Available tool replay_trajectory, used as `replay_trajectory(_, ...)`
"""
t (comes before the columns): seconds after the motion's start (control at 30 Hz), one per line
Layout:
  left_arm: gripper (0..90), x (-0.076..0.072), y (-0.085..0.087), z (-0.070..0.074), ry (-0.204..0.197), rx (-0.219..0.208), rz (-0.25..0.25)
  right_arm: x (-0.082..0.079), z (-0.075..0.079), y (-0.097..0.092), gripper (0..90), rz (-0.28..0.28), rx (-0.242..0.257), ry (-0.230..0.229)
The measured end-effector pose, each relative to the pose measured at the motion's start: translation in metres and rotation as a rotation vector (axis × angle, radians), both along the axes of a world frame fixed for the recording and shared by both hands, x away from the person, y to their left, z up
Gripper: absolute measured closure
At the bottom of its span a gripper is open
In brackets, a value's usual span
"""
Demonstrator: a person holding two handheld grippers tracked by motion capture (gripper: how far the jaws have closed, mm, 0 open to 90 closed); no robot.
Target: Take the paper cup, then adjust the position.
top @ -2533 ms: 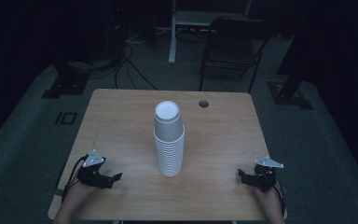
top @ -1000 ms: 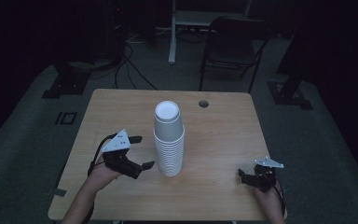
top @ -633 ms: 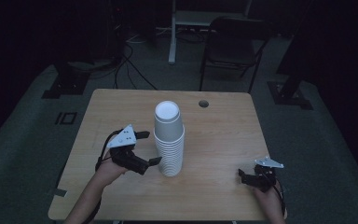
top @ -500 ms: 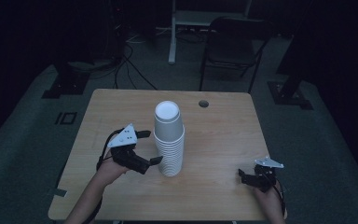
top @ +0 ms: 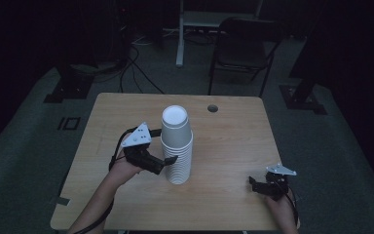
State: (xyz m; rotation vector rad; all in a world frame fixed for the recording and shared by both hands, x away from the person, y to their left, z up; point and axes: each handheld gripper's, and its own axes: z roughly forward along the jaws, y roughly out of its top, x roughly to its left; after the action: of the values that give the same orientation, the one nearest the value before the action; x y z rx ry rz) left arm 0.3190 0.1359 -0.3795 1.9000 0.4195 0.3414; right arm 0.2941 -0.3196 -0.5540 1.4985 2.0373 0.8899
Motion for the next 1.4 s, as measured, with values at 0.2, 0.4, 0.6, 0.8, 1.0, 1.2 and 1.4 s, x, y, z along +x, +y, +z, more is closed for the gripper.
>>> replay_trajectory(0.2, 1.2, 0.008, -0.005, 0.001, 0.011, -0.035, -0.005, 0.000, 0.000, 0.000, 12.0, 0.002, 0.000, 0.000)
replay_trajectory(0.4, 1.3, 0.016, -0.014, -0.001, 0.007, -0.055, -0.017, 0.000, 0.000, 0.000, 12.0, 0.003, 0.000, 0.000)
replay_trajectory(0.6, 1.8, 0.020, -0.020, -0.004, 0.011, -0.058, -0.030, 0.000, 0.000, 0.000, 12.1, 0.003, 0.000, -0.001)
replay_trajectory(0.8, 4.1, 0.020, -0.020, -0.006, -0.004, -0.065, -0.036, 0.000, 0.000, 0.000, 12.1, 0.003, 0.000, 0.000)
replay_trajectory(1.0, 4.6, 0.019, -0.019, -0.008, -0.010, -0.079, -0.034, 0.000, 0.000, 0.000, 12.1, 0.003, 0.000, -0.001)
replay_trajectory(1.2, 4.8, 0.018, -0.019, -0.008, -0.011, -0.076, -0.027, 0.000, 0.000, 0.000, 12.3, 0.004, 0.000, -0.001)
replay_trajectory(1.4, 4.9, 0.018, -0.019, -0.008, -0.009, -0.081, -0.026, 0.002, 0.003, -0.001, 10.6, 0.054, -0.010, 0.031)
